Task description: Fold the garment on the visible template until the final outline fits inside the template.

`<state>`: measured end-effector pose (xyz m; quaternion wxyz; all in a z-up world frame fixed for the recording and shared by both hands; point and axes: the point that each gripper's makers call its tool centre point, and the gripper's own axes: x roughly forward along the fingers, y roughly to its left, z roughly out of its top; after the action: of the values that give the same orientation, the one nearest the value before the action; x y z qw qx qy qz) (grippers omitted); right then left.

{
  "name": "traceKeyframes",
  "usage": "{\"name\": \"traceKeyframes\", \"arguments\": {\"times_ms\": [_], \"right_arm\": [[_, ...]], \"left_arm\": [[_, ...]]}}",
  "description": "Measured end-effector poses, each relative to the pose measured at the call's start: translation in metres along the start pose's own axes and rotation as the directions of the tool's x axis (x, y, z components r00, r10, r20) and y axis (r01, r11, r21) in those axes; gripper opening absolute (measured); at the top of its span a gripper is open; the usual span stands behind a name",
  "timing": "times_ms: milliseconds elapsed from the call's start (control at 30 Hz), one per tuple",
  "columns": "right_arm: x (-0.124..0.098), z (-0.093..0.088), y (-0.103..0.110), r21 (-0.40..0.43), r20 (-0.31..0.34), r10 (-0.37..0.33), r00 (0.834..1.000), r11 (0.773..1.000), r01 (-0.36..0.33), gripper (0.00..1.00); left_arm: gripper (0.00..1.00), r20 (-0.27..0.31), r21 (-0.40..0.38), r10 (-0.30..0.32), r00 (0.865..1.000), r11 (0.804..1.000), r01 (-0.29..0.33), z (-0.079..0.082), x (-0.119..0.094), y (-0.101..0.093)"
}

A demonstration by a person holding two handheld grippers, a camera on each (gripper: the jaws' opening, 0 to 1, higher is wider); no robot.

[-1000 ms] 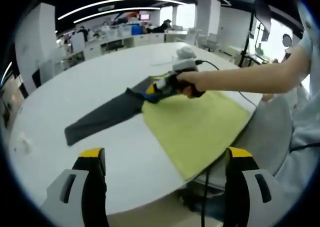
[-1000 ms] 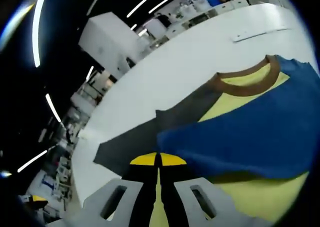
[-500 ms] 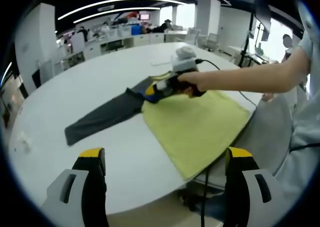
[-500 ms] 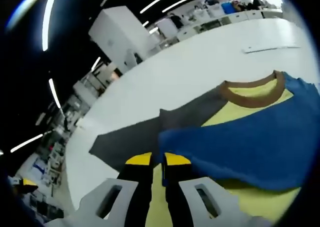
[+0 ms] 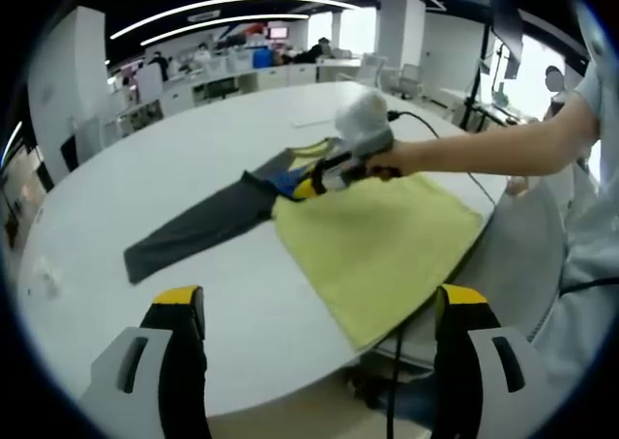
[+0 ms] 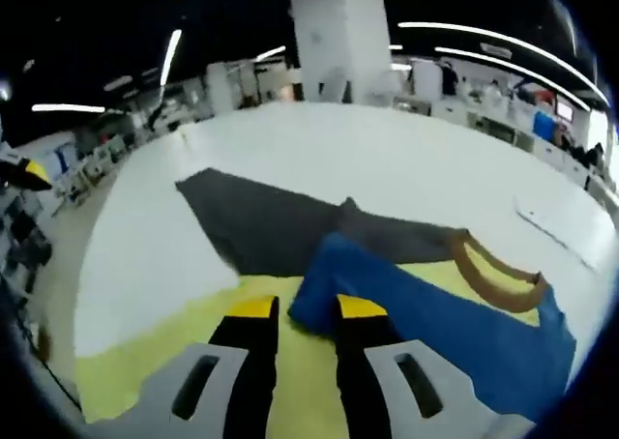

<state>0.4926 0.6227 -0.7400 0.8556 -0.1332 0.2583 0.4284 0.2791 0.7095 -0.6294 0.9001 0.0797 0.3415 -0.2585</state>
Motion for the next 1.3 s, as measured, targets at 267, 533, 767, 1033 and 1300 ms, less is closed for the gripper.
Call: {"name": "traceKeyframes", "arguments": {"times_ms": [267,533,767,1033,1300], "right_arm": [[0.004,-0.014,0.003,-0.088,-0.044,-0.006,0.999,0.996,0.002,0.13],[0.010,-0.007,0.005,-0.041,-0.022,-0.001,1.000,0.999,0.000,0.04],[0.010,-0.003,0.014,0.012,-0.007,0.015,1.000,1.000,-0.015,0.04],[0.011,0.001,0.026,0.035,0.003,0.036,0.999,0.999,-0.036,0.07],[-0.005,0.007,0.011,0.010,0.006,0.019,1.000,1.000,-0.019,0.14]], "left_arm": [[0.95,-0.007,-0.007,0.004,1.000,1.000,-0.004,-0.003,-0.002,0.000],[0.96,-0.002,-0.004,0.008,1.000,1.000,-0.008,-0.001,-0.003,0.002],[0.95,-0.009,0.001,-0.003,1.000,1.000,0.003,-0.002,-0.001,-0.001],[0.95,-0.002,0.000,0.003,1.000,1.000,-0.003,0.001,-0.003,-0.004],[0.95,0.001,0.001,0.004,1.000,1.000,-0.004,-0.001,-0.004,-0.005]]}}
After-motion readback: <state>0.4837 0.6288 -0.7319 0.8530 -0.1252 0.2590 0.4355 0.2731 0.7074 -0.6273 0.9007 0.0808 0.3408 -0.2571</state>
